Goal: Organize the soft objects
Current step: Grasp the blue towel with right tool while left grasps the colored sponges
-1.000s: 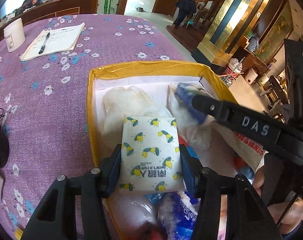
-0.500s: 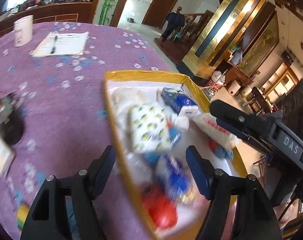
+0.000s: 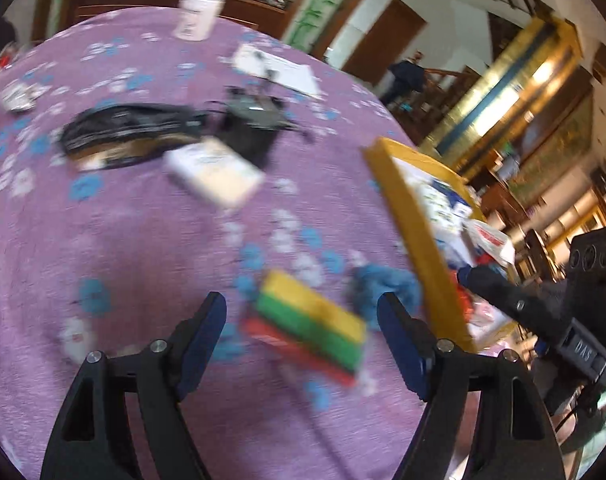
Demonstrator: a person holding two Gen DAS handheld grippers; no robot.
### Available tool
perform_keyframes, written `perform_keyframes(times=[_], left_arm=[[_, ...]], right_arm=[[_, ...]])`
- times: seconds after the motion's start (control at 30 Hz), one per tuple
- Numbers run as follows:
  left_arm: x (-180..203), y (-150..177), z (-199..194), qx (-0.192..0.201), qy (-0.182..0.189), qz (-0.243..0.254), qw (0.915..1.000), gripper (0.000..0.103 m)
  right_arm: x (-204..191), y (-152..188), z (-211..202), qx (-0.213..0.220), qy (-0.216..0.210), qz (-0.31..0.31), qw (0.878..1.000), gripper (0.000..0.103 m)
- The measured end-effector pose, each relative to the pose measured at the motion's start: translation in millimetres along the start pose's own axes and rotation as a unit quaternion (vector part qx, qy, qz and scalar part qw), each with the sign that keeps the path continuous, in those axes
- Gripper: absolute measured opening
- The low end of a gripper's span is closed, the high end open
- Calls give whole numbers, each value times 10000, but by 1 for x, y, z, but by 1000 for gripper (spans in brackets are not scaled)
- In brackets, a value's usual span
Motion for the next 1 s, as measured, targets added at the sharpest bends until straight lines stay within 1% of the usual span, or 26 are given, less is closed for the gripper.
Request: perform_keyframes(times=[0.07, 0.13, 0.23, 0.27, 0.3, 0.33, 0.4, 0.43, 0.47, 0.53, 0.63, 0.77, 0.8, 0.87, 0.93, 0.97, 1.0], left_arm=[[-12, 0, -2, 42, -52, -140, 9999, 77], [-22, 1, -4, 55, -28, -270, 9996, 77], [-30, 4, -9, 99, -33, -323, 9994, 77], [-31, 4, -10, 114, -46, -322, 9994, 77], [-32, 5, -11, 121, -67, -314, 9994, 77], [-34, 5, -13, 132, -81, -311, 9994, 77], [-37, 7, -15, 157, -70, -332, 9993, 77], [-38, 7, -16, 159, -77, -334, 9993, 77], [-39, 8, -17, 162, -88, -334, 9993, 77], [-43, 10, -20, 182, -91, -354, 9992, 77], [-47, 11, -24, 207, -123, -379, 9990, 77], [-53, 11, -30, 280, -162, -438, 9985, 77], [-54, 11, -33, 300, -174, -453, 9984, 77], [-56, 11, -35, 327, -191, -461, 9982, 77], [-57, 11, -38, 331, -247, -443, 9982, 77], [-57, 11, -39, 331, -276, -431, 9981, 77], [-58, 12, -40, 334, -304, -418, 9981, 77]], right_arm=[[-10, 4, 16, -187, 66, -212, 9996, 72], [-21, 9, 35, -436, 390, -558, 9967, 72], [-24, 12, 54, -591, 813, -784, 9918, 72], [-27, 12, 61, -586, 1114, -977, 9872, 72], [-27, 12, 66, -618, 1290, -1071, 9839, 72], [-27, 13, 72, -654, 1444, -1121, 9810, 73], [-27, 14, 76, -712, 1688, -1270, 9748, 72], [-25, 13, 75, -682, 1721, -1277, 9744, 68], [-23, 11, 73, -637, 1756, -1232, 9747, 59], [-17, 7, 70, -561, 1765, -1142, 9760, 45], [-14, 7, 63, -558, 1548, -1025, 9810, 44], [-29, 16, 54, -508, 1363, -1150, 9827, 42], [-35, 18, 52, -435, 1419, -1271, 9807, 42], [-51, 24, 53, -333, 1618, -1661, 9722, 42], [-53, 27, 61, -463, 1597, -1686, 9716, 42], [-54, 29, 64, -498, 1700, -1783, 9679, 42], [-58, 33, 70, -547, 1823, -1972, 9617, 42]])
Point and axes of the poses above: each gripper's, at about its wrist camera, not at the fingertips, and z roughly the way its jaws point, x to its right, y to its underside, the point moved 1 cm from there along z, roughly the way its jaws point, and after that the axes turned 2 degrees about x, right-handed, at the moved point
